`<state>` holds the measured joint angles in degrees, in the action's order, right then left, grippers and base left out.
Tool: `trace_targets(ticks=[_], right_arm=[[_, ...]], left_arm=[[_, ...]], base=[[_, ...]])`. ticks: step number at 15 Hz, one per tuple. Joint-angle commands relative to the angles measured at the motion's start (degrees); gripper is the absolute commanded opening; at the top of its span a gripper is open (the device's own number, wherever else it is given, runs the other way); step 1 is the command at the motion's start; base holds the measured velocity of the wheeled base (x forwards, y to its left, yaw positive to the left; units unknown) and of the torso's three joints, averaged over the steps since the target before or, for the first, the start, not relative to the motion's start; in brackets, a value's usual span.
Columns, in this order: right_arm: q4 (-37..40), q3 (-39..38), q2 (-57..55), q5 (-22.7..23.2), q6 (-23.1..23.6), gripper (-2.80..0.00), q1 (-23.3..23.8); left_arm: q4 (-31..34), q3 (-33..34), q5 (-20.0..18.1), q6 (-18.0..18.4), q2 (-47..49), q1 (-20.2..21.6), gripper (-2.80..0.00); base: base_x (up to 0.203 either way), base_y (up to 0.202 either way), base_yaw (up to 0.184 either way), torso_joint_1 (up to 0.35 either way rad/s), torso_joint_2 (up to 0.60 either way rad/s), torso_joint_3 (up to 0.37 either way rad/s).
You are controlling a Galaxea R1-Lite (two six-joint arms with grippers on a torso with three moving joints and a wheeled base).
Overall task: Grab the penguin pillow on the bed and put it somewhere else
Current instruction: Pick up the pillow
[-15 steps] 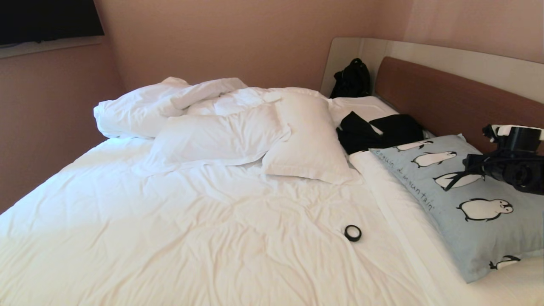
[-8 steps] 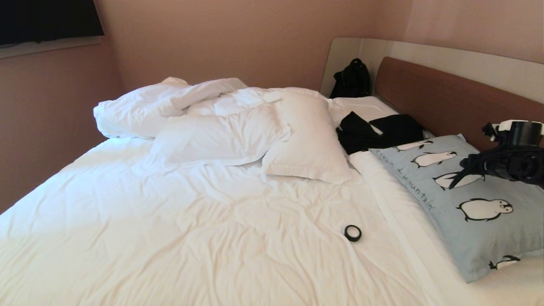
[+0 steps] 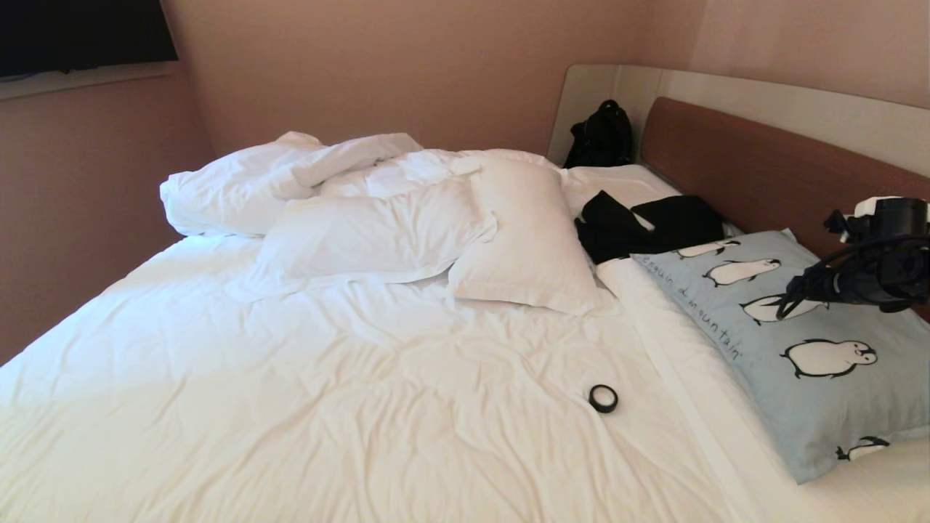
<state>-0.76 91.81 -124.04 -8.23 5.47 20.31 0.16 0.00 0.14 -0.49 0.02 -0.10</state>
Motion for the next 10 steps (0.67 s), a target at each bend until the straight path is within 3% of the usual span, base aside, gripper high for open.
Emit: trace_targets(ticks=[1, 10], right_arm=[[2.52, -0.03, -0.68, 0.02, 0.21, 0.0, 0.05], [1.89, -0.01, -6.63, 2.6, 2.19, 0.0, 1.09]], left_arm=[[0.02, 0.09, 0.03, -0.04, -0.02, 0.01, -2.8], [0.02, 0.09, 0.03, -0.04, -0.02, 0.01, -2.8]], base=[[0.0, 0.0, 0.0, 0.0, 0.0, 0.0], [0.0, 0.0, 0.0, 0.0, 0.0, 0.0]])
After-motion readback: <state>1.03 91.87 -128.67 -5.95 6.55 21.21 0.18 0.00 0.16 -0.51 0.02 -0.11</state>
